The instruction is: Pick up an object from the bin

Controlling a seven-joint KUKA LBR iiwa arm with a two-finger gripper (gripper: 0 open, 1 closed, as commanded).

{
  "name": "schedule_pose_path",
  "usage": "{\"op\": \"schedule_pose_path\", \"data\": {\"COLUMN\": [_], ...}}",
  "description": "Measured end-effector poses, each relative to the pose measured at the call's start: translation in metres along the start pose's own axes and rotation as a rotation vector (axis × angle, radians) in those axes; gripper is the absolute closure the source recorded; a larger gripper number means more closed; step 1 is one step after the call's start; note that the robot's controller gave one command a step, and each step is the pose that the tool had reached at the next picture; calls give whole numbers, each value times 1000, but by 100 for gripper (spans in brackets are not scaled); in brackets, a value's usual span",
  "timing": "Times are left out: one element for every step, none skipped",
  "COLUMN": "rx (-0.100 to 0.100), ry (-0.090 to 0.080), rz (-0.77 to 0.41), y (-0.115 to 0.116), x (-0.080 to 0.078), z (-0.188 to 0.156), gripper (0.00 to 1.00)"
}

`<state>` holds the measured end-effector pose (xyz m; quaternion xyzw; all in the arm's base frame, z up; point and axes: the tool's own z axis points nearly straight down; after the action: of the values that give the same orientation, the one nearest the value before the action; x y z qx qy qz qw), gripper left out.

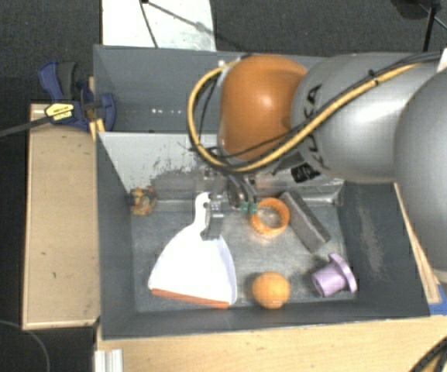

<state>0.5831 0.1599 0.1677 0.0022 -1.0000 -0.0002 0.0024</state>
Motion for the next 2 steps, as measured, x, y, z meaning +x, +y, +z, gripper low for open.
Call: {"op": "schedule_pose_path", "data": {"rx": [-1,-2], "ry": [-8,-15], "rz": [3,-50], "y": [-1,1], "x": [-2,0], "z": [-5,46], "gripper": [0,0]}}
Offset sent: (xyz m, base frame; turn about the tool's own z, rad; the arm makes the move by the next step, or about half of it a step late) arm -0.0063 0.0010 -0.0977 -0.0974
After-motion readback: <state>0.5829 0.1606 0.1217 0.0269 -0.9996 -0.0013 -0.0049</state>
